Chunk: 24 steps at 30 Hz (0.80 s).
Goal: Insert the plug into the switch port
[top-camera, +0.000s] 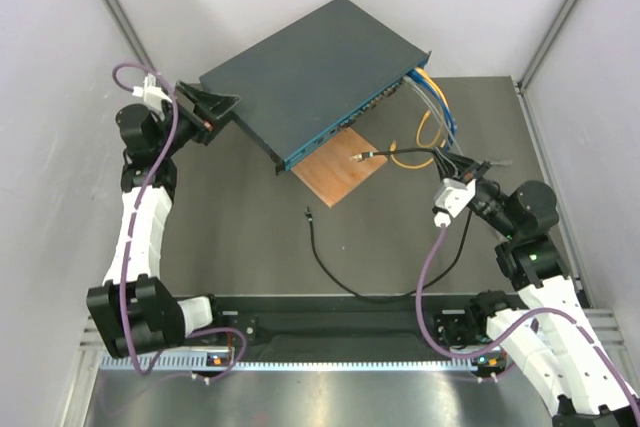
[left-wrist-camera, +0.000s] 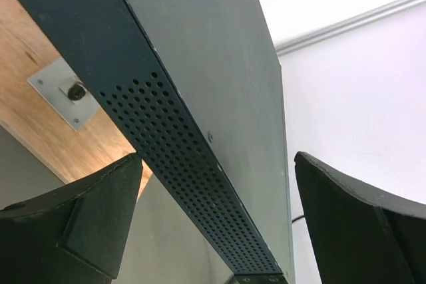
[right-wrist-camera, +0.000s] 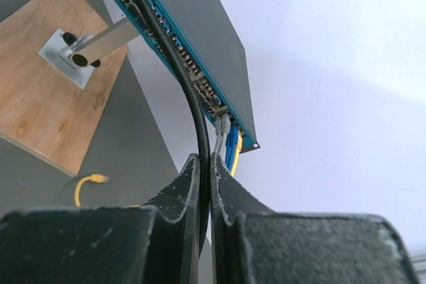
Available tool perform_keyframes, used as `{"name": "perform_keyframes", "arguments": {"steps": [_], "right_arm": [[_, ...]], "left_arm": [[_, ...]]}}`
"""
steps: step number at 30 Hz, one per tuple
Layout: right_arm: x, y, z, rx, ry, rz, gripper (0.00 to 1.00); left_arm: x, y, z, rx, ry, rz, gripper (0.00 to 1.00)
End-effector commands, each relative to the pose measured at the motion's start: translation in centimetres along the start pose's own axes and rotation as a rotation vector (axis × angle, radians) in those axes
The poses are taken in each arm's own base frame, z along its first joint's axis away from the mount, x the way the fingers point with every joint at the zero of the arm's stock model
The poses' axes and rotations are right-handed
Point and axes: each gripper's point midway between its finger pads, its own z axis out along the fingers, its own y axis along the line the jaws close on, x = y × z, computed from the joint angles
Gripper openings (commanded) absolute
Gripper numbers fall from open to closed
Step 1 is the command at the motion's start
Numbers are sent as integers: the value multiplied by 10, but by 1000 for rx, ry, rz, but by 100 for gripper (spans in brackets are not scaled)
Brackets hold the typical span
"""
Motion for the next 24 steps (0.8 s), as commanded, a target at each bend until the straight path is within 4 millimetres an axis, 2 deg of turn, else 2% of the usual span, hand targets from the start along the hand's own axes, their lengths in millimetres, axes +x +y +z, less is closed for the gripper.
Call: {"name": "perform_keyframes", "arguments": {"steps": [1, 3, 4, 6, 7, 9, 10, 12, 13, 14, 15, 16, 18, 19, 20, 22, 24], "right_arm": [[-16, -20, 0, 35, -51, -76, 0], [-15, -16, 4, -11, -42, -40, 0], [-9, 1, 4, -84, -20, 10, 0], [-8, 7, 7, -136, -8, 74, 0], [-5, 20, 6, -191, 8, 119, 0], [-3, 25, 10, -240, 30, 205, 0], [1, 36, 8, -286, 59, 263, 0], [2, 37, 12, -314, 90, 369, 0], [4, 42, 11, -331, 115, 424, 0], [4, 44, 14, -345, 132, 499, 0], [4, 49, 13, -364, 145, 546, 0], [5, 55, 11, -388, 168, 603, 0], [2, 62, 13, -418, 200, 736, 0], [2, 65, 13, -427, 213, 779, 0], [1, 70, 11, -442, 235, 844, 0], [-2, 73, 10, -447, 241, 898, 0], [-9, 76, 6, -461, 227, 948, 0]], "left_arm": [[-36, -100, -40, 212, -212, 294, 99], [-40, -91, -44, 164, -255, 278, 99], [-41, -82, -45, 123, -263, 257, 99], [-51, -76, -53, 71, -327, 276, 99], [-52, -69, -55, 30, -339, 268, 99], [-58, -69, -64, -7, -390, 335, 99], [-58, -71, -66, -9, -399, 364, 99], [-54, -87, -71, 44, -391, 483, 99], [-37, -104, -70, 143, -307, 554, 98], [-27, -110, -69, 191, -248, 614, 94], [0, -121, -67, 286, -128, 663, 91], [10, -132, -67, 339, -75, 719, 90], [48, -132, -60, 382, 67, 832, 89], [55, -141, -59, 392, 93, 900, 89], [83, -138, -57, 434, 191, 976, 89], [90, -140, -51, 465, 239, 978, 88], [110, -140, -48, 512, 330, 983, 87]]}}
